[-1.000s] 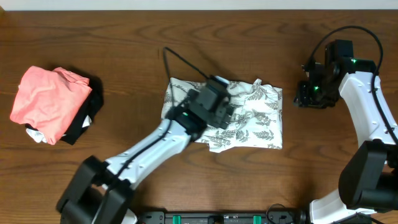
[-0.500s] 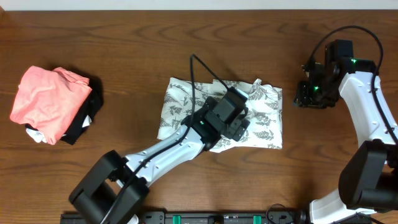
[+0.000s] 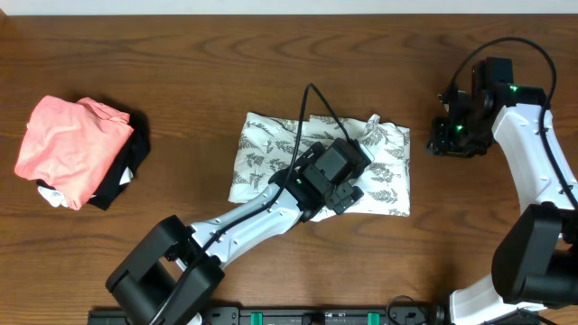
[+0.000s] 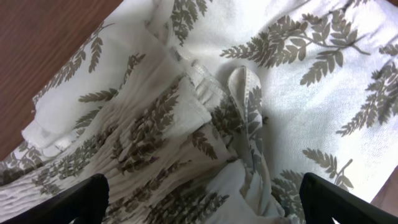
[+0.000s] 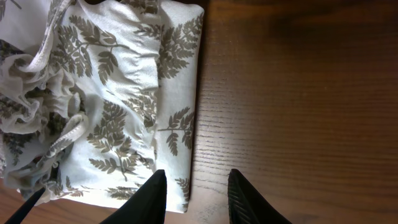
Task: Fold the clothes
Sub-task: 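Press down on the bag's center with the left gripper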
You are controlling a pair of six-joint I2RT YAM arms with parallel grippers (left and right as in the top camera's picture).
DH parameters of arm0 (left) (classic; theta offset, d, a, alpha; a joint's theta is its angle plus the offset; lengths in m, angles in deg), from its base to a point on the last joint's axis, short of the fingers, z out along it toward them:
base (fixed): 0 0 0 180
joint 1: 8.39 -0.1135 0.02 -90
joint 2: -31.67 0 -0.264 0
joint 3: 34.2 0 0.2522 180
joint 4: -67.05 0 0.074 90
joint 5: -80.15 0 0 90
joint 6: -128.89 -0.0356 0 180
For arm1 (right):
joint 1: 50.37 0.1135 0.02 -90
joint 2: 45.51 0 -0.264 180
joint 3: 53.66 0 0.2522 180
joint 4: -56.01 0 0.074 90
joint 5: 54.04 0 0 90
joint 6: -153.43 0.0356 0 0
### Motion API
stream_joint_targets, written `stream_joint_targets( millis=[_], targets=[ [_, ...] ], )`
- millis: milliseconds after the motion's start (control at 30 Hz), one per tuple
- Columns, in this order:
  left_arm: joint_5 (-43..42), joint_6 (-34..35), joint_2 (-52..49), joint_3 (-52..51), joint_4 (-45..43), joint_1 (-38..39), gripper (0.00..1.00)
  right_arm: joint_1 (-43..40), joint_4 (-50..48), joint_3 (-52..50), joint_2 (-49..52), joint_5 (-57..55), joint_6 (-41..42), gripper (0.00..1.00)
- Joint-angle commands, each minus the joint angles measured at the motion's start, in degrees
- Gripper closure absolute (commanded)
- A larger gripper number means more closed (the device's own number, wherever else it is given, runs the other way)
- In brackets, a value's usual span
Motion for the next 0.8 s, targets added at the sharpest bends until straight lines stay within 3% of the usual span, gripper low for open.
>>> stream_joint_targets(
  millis=[0,633,767],
  targets=[
    [-0.1,-3.3,-1.9,0.8,-0.1,0.2,0.02,0.3,0.0,0.1,-0.3,0.1,-0.5,0.68],
    [-0.3,-5.1,-7.5,0.8,-6.0,0.2,0.0,0.3,0.2,0.1,-0.3,0.0,-0.5,0.69],
    [2.4,-5.1,-7.5,0.8,-6.1,0.2,0.04,0.3,0.2,0.1,-0.3,0.0,-0.5,0.68]
  ],
)
